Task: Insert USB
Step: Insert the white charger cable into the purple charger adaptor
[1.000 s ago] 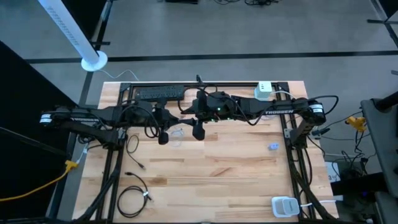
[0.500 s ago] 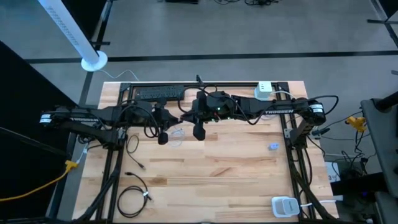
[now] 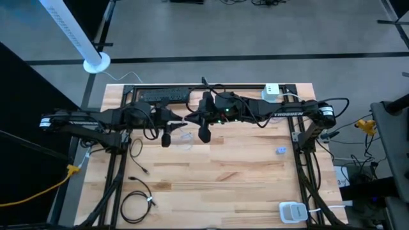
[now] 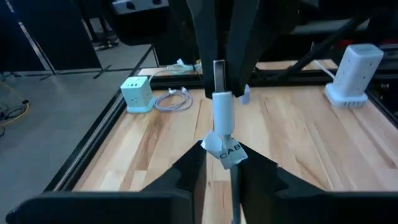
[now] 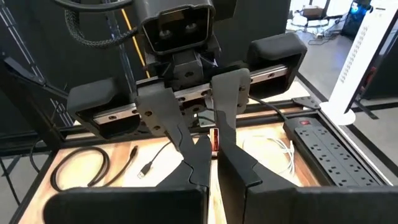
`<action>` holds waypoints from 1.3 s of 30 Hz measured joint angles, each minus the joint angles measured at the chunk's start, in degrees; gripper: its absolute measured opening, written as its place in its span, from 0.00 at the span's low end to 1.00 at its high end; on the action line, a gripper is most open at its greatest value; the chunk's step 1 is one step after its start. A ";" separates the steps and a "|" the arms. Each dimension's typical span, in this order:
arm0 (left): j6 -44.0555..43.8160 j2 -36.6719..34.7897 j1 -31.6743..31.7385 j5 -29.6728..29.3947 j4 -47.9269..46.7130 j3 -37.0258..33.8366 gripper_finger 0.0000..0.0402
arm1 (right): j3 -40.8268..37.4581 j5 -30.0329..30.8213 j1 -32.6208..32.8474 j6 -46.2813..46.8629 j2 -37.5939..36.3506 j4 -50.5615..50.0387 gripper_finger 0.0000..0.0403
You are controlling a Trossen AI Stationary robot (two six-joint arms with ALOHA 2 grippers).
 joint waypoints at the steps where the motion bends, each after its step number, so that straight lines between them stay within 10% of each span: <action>1: -0.18 -0.22 0.00 0.04 0.04 0.00 0.19 | 0.00 0.00 0.00 0.00 -0.04 0.21 0.00; 32: -2.62 -1.10 0.04 3.09 -1.01 0.09 0.16 | -0.13 -0.61 0.02 -2.64 0.00 -0.12 0.00; 39: -3.55 0.11 0.04 3.03 -0.94 0.09 0.02 | -0.20 -0.69 0.02 -2.62 0.00 -0.73 0.00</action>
